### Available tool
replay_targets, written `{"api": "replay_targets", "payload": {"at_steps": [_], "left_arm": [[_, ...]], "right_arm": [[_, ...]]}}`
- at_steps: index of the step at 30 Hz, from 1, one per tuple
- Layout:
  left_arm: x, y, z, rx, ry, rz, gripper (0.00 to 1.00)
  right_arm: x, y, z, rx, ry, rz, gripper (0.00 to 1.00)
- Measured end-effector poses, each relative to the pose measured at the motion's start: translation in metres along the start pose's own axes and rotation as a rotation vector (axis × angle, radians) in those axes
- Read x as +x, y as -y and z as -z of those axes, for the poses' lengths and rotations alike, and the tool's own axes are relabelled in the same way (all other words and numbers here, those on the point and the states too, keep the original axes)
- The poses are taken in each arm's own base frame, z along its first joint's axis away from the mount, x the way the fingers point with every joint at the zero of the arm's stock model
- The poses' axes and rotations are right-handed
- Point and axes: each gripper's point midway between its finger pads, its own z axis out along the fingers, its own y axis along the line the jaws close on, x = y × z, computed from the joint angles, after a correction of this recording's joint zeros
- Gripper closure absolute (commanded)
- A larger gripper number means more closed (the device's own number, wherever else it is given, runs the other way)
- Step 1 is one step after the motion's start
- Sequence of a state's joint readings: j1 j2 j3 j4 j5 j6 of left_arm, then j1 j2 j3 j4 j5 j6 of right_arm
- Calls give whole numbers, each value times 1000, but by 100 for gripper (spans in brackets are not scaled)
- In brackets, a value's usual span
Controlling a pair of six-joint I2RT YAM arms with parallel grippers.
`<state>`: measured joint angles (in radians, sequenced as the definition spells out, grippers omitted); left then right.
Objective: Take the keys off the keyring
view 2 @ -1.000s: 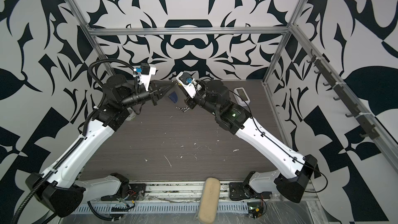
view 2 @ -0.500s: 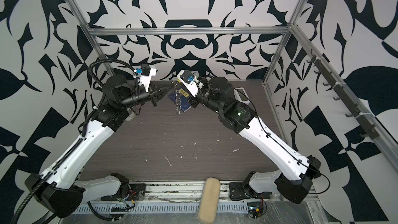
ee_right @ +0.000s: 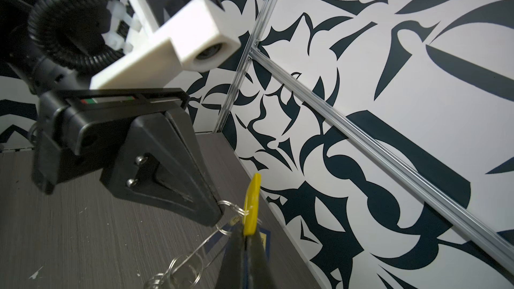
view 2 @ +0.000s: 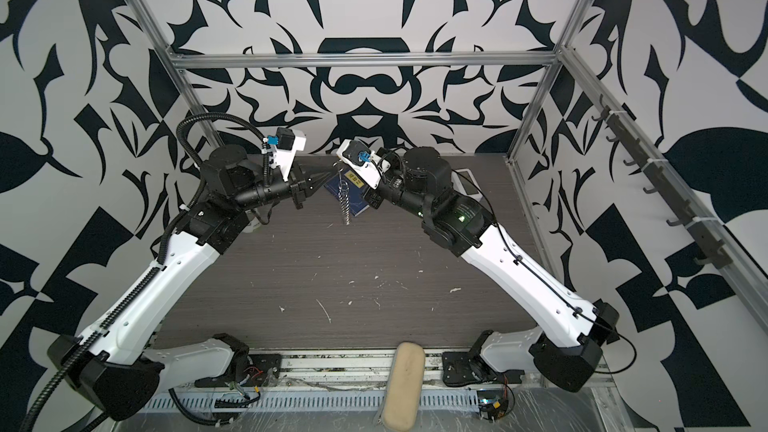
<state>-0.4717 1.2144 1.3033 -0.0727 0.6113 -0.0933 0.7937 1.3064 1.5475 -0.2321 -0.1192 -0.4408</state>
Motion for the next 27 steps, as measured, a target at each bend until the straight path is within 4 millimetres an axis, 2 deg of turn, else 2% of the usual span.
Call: {"api": "replay_targets", "payload": {"at_steps": [8, 14, 22, 27], "left_arm": [[-5, 3, 5, -4, 13, -25, 100], [-5, 10, 5, 7, -8, 0, 100], [-1, 9, 4, 5, -33, 37, 100], [-1, 7, 4, -3, -32, 39, 100]], "right_arm": [[-3, -5, 6, -22, 16, 122, 100], [21, -28, 23, -75, 43, 275, 100], [31, -34, 17, -44, 102, 514, 100], [29, -34, 13, 15, 126, 674, 100]]}}
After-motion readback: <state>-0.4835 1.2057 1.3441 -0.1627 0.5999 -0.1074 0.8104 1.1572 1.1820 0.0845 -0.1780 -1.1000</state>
